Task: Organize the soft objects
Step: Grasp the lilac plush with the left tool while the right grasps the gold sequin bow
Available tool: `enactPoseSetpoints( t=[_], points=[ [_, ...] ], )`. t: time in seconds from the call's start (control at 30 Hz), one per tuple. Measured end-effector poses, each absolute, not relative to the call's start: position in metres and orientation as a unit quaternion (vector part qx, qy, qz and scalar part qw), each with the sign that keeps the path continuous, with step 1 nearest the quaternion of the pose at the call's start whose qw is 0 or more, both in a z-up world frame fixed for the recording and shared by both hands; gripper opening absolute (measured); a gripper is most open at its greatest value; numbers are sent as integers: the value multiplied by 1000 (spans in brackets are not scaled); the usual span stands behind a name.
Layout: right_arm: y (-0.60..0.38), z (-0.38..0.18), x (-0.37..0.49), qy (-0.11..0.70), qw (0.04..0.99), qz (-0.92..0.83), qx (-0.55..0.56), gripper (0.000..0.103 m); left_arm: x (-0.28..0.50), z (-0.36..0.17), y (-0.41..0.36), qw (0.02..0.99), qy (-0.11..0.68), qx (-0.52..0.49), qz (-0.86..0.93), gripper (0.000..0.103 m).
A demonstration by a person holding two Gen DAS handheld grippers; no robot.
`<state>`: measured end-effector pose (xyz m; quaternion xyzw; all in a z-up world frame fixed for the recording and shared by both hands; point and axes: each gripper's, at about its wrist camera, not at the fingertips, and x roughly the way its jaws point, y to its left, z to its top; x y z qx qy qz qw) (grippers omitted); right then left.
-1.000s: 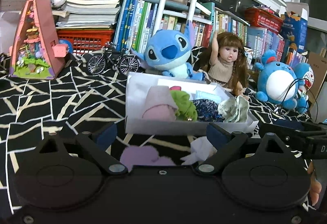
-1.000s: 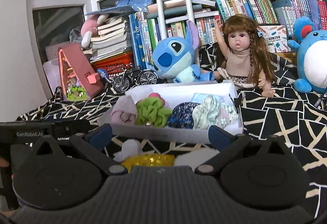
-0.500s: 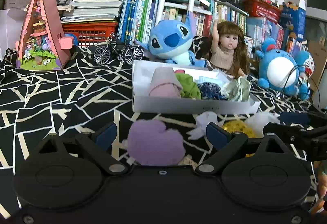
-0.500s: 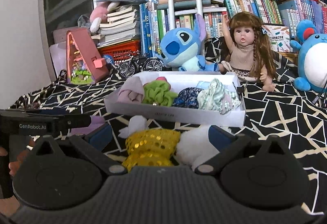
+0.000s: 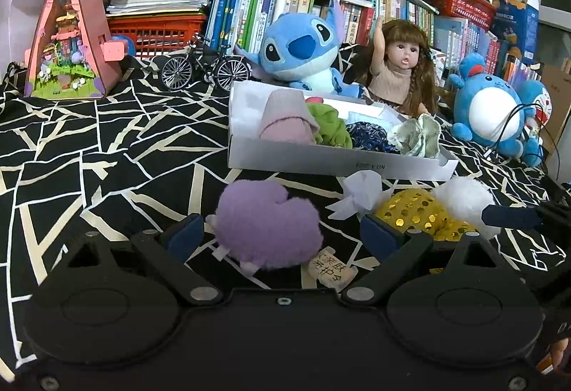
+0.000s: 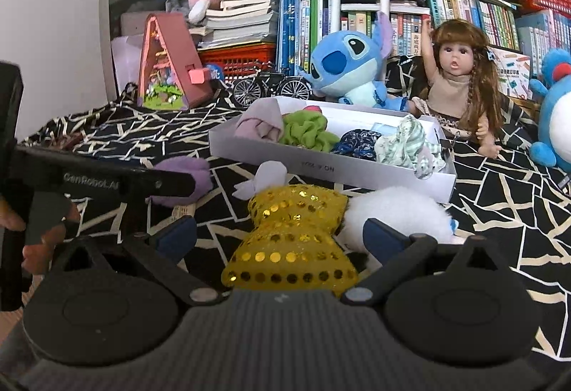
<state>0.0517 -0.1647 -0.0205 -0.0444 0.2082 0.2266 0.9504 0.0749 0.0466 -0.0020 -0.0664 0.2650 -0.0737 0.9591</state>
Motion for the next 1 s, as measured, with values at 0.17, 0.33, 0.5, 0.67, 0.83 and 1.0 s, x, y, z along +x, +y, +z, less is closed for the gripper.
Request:
enactPoseSetpoints(
  t=[0.17, 0.33, 0.5, 0.67, 0.83, 1.0],
  points=[
    [-160, -25, 52, 209, 952, 219, -52, 102, 79, -8, 44, 959, 268, -64, -64, 94],
    [-155, -31, 52, 208, 953, 211, -65, 102, 83, -13, 46, 957, 275, -74, -58, 94],
    [-155, -36, 54, 203, 957, 198, -64, 102, 85, -16, 49, 955, 278, -85, -56, 94],
    [-156, -36, 56, 206, 957, 197, -58, 102, 85, -17, 46, 956, 279, -82, -51, 94],
    [-153, -37, 59, 218, 954, 195, -63, 102, 86, -18, 44, 956, 280, -77, -47, 94],
    [-151, -37, 59, 222, 953, 196, -68, 102, 87, -18, 42, 956, 282, -71, -44, 94]
  ],
)
